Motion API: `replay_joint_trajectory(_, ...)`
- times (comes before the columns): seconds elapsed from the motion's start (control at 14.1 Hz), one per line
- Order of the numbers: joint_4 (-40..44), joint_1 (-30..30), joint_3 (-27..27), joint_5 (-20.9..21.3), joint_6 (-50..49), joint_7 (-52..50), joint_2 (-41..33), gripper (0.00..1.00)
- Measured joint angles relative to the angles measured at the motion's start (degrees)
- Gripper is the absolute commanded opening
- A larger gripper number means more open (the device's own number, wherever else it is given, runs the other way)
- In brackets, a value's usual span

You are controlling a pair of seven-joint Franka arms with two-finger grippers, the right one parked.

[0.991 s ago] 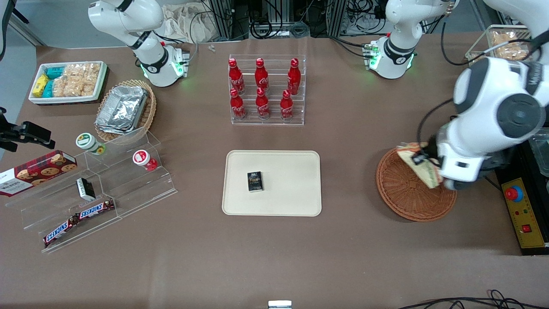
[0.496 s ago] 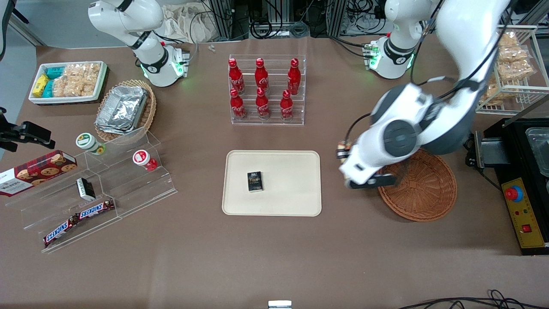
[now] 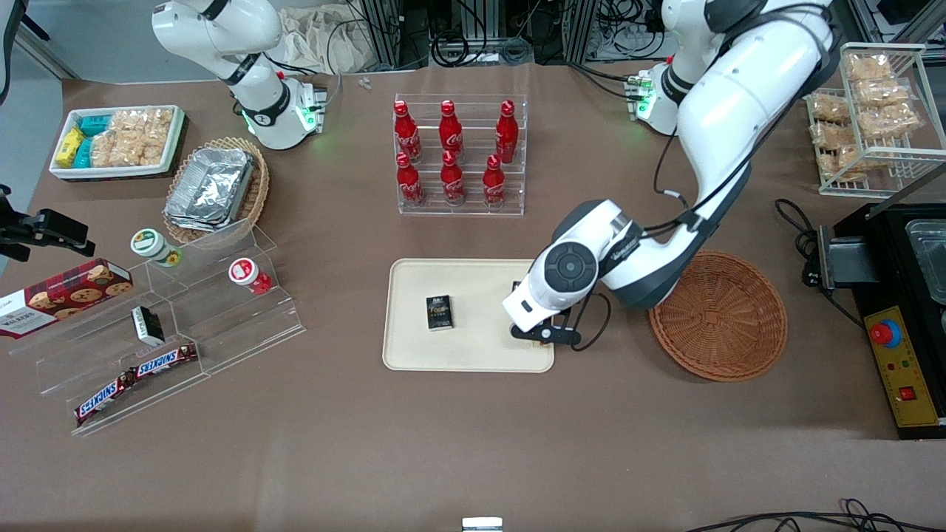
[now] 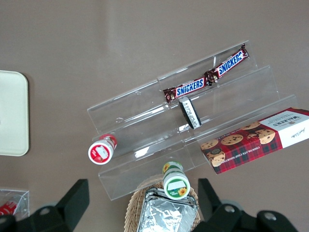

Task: Place sandwich from basket to tray
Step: 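Carry the sandwich over the cream tray and lower it, then open the left gripper to release the sandwich onto the tray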

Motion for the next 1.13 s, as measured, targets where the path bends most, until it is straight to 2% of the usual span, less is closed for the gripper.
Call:
replay_joint_trajectory(0.14,0.36,-1.0,1.28,0.06,0.7,-0.68,1.32,0.08)
replay_joint_trajectory(0.21,0.47,-1.51,1.71,0.06,0.75,-1.39,1.57,0.24)
replay_joint_trajectory(0.28,0.54,-1.95,1.96,0.06,0.77,-2.29,1.62,0.85)
replay_joint_trajectory(0.35,0.63,-2.27,2.03,0.06,0.79,-3.36,1.61,1.0)
replay_joint_trajectory(0.78,2.32,-2.28,2.08,0.11,0.65,-7.38,0.78,1.0)
replay_joint_trajectory(0.92,2.89,-1.41,2.08,0.11,-1.76,-10.1,-2.11,1.0)
replay_joint_trajectory(1.13,2.62,2.15,1.82,-0.7,-9.58,-11.44,-10.51,1.0)
